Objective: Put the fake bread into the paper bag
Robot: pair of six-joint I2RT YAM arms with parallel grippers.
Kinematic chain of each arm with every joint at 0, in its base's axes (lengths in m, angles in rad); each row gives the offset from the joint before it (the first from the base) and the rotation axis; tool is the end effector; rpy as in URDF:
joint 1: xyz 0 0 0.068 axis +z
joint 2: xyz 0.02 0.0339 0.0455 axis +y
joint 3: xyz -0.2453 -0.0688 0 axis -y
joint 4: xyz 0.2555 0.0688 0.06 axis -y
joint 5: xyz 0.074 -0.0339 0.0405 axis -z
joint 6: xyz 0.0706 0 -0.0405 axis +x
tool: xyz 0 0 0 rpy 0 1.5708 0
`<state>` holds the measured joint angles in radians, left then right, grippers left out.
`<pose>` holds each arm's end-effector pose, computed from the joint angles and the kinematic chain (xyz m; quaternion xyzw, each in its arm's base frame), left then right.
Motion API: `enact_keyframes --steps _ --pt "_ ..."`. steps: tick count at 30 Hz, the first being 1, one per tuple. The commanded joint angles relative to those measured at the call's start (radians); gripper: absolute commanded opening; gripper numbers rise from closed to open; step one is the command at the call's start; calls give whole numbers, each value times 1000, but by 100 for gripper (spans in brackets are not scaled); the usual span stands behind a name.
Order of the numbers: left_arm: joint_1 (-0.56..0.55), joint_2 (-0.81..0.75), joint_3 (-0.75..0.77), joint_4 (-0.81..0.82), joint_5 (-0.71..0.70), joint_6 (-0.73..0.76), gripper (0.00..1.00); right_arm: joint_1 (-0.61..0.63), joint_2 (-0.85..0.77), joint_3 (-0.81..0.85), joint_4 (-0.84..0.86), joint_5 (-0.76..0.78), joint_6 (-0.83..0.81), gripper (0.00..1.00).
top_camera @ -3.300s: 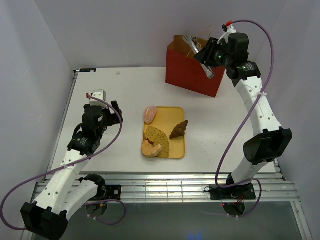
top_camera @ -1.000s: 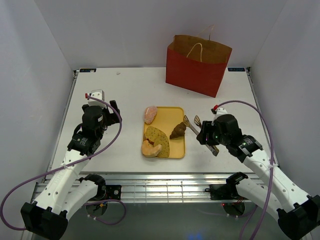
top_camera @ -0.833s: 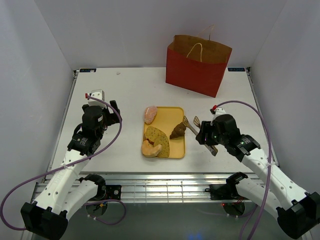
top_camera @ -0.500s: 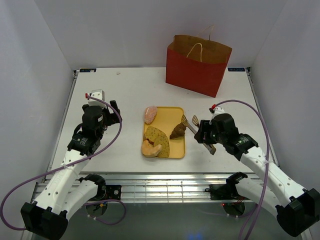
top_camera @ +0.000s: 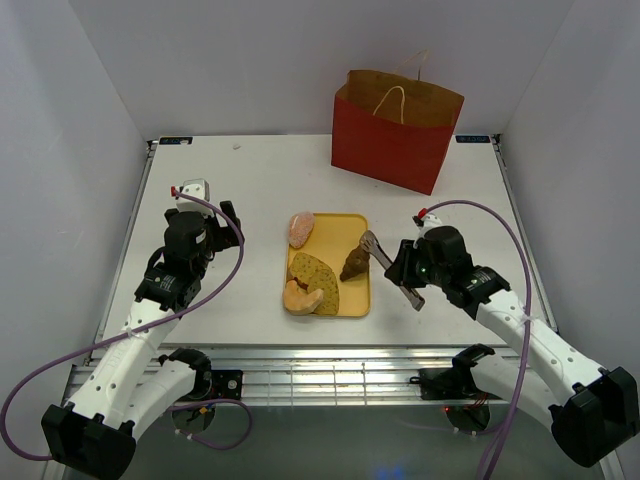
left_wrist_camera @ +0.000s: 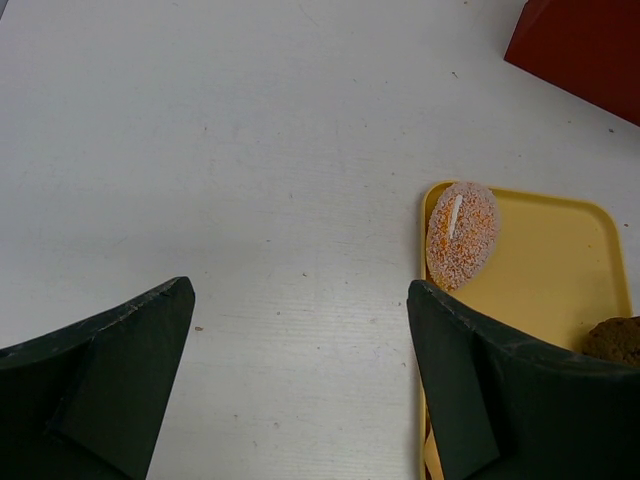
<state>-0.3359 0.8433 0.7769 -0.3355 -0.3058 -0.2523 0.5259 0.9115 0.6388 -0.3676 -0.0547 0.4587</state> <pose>0.2391 -0.0610 0.2843 -0.0495 0.8271 -0.0365 0.5587 0.2124 0.1277 0.2100 -0.0423 0.8925 0.2335 0.3837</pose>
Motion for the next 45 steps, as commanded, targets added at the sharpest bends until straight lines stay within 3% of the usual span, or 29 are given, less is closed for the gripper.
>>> enact_keyframes --steps 1,15,26,32,40,45 --pt "-5 -12 10 10 11 1 98 3 -6 10 58 -20 8 30" --pt "-5 -19 12 9 14 1 98 2 -33 192 -24 1 -25 9" --pt "-5 -20 12 9 13 1 98 0 81 496 -31 50 -64 8" --pt "-5 -15 10 10 14 1 98 -6 176 719 -24 153 -81 8" --pt "-5 -10 10 10 14 -1 98 -113 294 949 -2 187 -66 8" --pt "-5 -7 10 10 20 -4 98 -288 306 928 64 116 7 8"
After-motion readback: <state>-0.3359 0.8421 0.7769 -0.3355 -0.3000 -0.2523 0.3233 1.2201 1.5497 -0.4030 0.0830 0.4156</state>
